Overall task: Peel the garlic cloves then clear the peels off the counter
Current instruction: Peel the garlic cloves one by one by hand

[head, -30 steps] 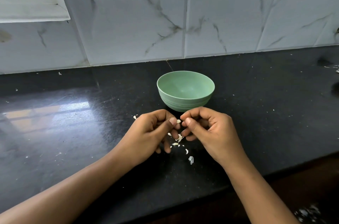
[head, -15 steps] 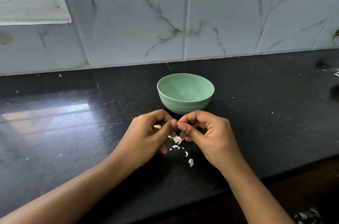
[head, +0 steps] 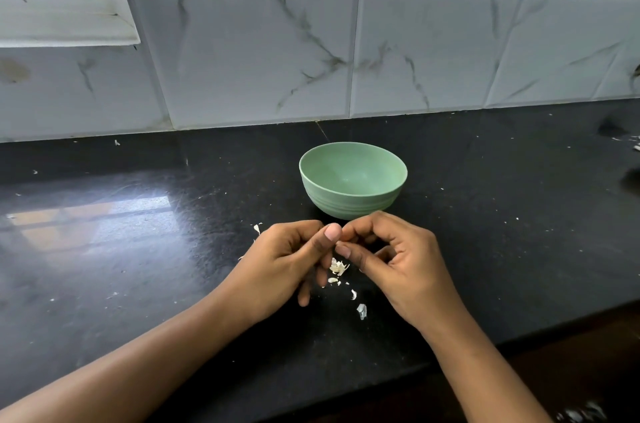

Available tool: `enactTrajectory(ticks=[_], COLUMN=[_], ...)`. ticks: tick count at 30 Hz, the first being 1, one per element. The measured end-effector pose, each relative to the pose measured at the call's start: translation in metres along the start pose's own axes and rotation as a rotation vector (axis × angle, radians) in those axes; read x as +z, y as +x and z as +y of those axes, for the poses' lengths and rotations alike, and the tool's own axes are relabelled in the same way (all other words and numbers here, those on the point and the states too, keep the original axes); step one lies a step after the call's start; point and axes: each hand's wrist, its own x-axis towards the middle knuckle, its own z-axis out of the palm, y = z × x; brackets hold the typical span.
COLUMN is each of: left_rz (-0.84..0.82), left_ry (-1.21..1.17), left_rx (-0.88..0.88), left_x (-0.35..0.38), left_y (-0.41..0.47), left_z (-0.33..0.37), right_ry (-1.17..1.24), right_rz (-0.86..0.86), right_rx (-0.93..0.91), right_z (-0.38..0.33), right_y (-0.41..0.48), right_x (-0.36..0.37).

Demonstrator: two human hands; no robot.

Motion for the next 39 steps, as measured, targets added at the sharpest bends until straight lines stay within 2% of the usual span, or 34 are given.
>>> enactTrajectory(ticks=[7, 11, 16, 27, 30, 34, 39], left_rz=[-0.074, -0.057, 0.009, -0.005, -0.008, 0.029, -0.016], left_ry=[-0.121, -0.107, -0.035, 0.297, 0.231, -0.039, -0.069], left_rx=[0.02, 0.003, 0.003, 0.099, 0.071, -0.024, 0.001], left_x=[0.0025, 0.0041, 0.0034, -0.0005, 0.0004, -0.0013, 0.0007], left_y=[-0.0005, -0.0006, 0.0006, -0.002, -0.002, 0.0009, 0.0013], left_z=[0.0011, -0.0022, -0.0033, -0.0008, -0.0005, -0.001, 0.0013], right_ry=[0.096, 0.088, 0.014, -0.016, -0.047, -0.015, -0.02], right_rz=[-0.016, -0.031, -0.051, -0.006, 0.023, 0.071, 0.025], right_rx=[0.074, 0.088, 0.048, 0.042, 0.018, 0.042, -0.025], right_z=[0.0, 0.0018, 0.0029, 0.0063, 0.0061, 0.0071, 0.0009], right_y=[-0.0005, -0.0005, -0.0009, -0.0004, -0.0011, 0.0002, 0.0002], right_x=[-0.0016, -0.0007, -0.0002, -0.001, 0.0002, -0.0007, 0.0006])
